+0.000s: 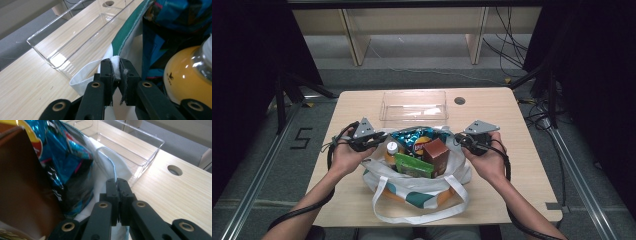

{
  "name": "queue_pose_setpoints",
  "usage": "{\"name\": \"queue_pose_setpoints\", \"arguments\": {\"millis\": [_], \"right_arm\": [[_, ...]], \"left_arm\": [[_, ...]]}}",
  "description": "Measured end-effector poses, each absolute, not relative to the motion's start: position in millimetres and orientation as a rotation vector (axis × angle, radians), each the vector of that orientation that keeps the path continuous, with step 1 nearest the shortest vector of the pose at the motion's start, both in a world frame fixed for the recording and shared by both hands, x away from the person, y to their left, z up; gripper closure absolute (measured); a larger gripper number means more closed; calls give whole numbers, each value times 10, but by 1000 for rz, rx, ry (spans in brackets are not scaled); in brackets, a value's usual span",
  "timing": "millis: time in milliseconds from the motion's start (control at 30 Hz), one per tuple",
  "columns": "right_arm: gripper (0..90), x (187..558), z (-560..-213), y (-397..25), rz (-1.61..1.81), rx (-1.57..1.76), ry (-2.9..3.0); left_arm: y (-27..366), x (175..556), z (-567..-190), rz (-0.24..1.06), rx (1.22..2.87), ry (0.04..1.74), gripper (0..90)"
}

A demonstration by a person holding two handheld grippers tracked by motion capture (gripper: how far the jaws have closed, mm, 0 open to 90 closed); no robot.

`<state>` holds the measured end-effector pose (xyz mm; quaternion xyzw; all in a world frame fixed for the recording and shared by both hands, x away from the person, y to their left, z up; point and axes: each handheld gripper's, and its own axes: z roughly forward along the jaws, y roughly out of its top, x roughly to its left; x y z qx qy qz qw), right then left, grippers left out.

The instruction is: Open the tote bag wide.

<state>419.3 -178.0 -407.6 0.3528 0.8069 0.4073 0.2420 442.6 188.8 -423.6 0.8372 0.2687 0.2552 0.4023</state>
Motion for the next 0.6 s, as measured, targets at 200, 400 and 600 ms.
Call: {"name": "queue_pose_setpoints", "arguments": {"millis": [200,400,600], "right_arm": [[894,4238,-4193,-1756,1091,940,2202],[893,4270,-4273,-1769,1098,954,2203],[893,4290,-4363,-1772,1075,940,2223]], "left_arm": [[1868,4461,-4366,634,2129,687,808],[1869,4496,-4473,624,2130,694,808],[1845,4506,-4544,633,2146,680,808]]}}
